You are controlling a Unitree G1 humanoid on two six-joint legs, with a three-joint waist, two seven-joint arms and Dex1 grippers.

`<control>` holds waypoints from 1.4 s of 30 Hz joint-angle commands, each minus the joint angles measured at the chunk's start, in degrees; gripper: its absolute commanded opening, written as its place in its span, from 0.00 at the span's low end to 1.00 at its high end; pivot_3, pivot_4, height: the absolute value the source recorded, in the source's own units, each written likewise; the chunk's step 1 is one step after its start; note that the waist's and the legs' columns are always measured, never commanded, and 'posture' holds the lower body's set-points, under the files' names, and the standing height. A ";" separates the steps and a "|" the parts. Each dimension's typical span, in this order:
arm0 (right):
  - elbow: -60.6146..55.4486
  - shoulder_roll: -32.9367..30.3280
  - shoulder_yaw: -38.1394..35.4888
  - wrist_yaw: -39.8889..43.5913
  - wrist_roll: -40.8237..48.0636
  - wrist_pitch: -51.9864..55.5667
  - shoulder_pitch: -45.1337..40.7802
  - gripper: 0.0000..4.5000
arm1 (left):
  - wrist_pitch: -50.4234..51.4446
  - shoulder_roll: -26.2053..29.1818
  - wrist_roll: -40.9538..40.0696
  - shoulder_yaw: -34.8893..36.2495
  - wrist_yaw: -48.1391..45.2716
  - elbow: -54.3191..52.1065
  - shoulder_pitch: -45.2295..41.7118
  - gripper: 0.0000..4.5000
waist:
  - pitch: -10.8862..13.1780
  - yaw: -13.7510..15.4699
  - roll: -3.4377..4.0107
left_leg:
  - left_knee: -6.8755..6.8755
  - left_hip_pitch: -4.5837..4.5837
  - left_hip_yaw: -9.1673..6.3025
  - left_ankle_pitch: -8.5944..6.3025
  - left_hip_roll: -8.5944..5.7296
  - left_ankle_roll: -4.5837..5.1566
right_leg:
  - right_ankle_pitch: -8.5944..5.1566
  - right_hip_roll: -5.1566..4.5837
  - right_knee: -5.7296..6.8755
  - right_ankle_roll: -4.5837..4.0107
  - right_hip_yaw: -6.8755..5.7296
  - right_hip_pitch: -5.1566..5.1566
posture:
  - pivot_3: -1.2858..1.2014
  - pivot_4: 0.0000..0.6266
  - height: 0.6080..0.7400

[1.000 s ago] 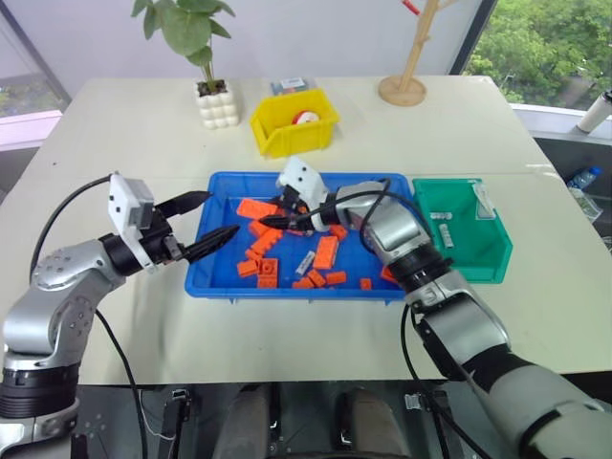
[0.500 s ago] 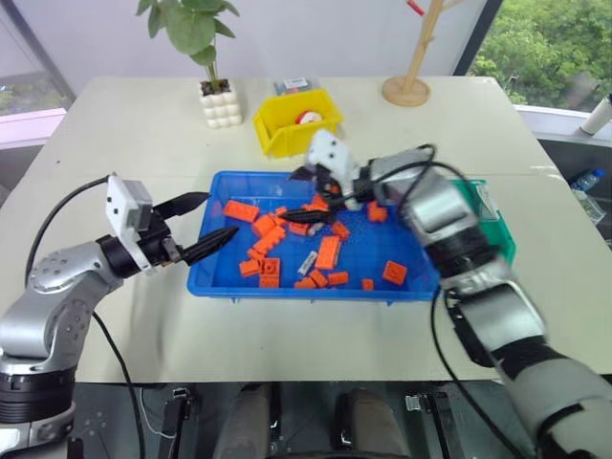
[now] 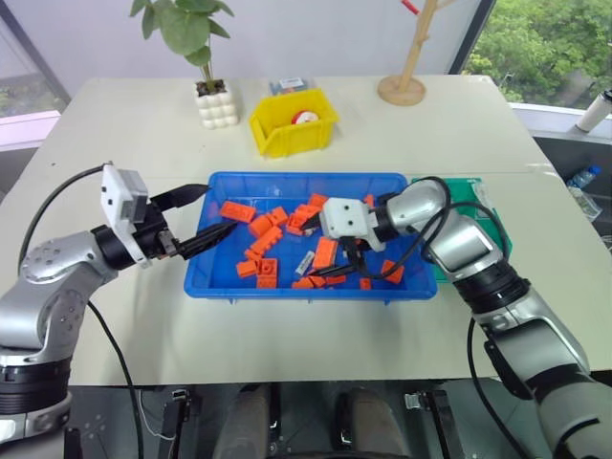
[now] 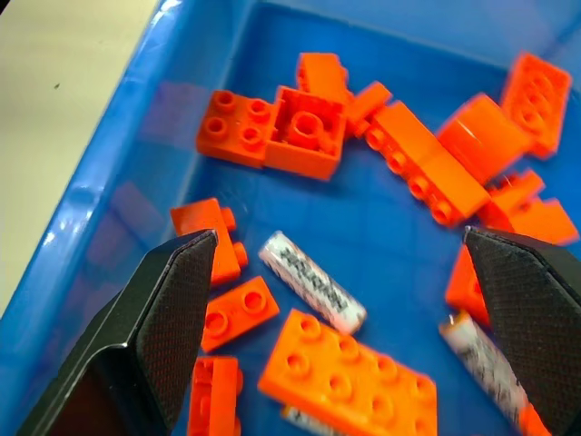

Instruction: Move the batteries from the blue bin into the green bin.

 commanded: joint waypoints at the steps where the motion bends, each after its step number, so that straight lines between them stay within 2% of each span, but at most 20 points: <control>1: 2.20 1.71 0.43 -0.27 -1.20 -2.86 -0.77 0.99 | -0.38 -0.25 -0.40 0.46 0.33 -1.64 0.30 1.00 | 0.00 0.05 0.00 | 0.00 0.00 0.00 0.00 0.00 0.00 | 0.00 0.00 0.00 0.00 0.00 0.01 | 0.52 0.24 1.00; 15: 19.99 6.86 1.26 -1.11 -7.04 -11.08 -5.03 0.99 | 0.91 -0.14 -1.74 2.29 2.30 -4.39 2.56 1.00 | 0.00 0.09 -0.01 | 0.02 0.00 -0.05 0.01 -0.01 -0.01 | 0.00 0.02 -0.03 0.00 -0.01 0.05 | 0.52 0.24 1.00; 24: 23.09 7.39 1.92 0.28 -8.59 -13.28 -5.69 0.99 | 0.98 -0.35 -1.82 2.25 3.06 -4.79 2.39 1.00 | -0.01 0.06 -0.02 | 0.04 0.02 -0.06 0.01 -0.01 -0.01 | 0.00 0.02 -0.03 0.00 -0.01 0.08 | 0.52 0.24 1.00; 27: 23.91 7.95 1.93 0.84 -8.82 -13.60 -6.07 0.80 | 0.81 -0.48 -1.71 2.10 3.17 -4.68 2.20 1.00 | -0.01 0.07 -0.02 | 0.04 0.03 -0.06 0.01 -0.01 -0.01 | 0.00 0.02 -0.02 0.00 -0.01 0.09 | 0.52 0.24 1.00; 33: 24.84 8.70 1.72 2.05 -9.24 -13.54 -6.26 0.10 | 0.58 -0.35 -1.64 2.49 3.23 -4.63 2.21 1.00 | 0.00 -0.03 -0.01 | 0.03 0.03 -0.05 0.01 -0.01 -0.02 | 0.00 0.03 -0.02 0.00 -0.01 0.07 | 0.52 0.24 1.00; 34: 24.91 8.80 1.70 2.33 -9.16 -13.24 -6.30 0.01 | 0.60 -0.23 -1.70 2.67 3.20 -4.69 2.23 1.00 | -0.01 -0.04 -0.02 | 0.03 0.03 -0.05 0.01 -0.01 -0.02 | 0.00 0.02 -0.02 0.00 -0.01 0.07 | 0.52 0.24 1.00; 42: 24.37 10.12 -0.43 2.08 -7.67 -11.12 -7.66 0.01 | 0.56 0.03 -1.73 3.05 3.05 -4.77 2.03 1.00 | -0.01 -0.04 -0.02 | 0.03 0.03 -0.06 0.01 -0.01 -0.02 | 0.00 0.03 -0.02 0.00 -0.01 0.08 | 0.52 0.24 1.00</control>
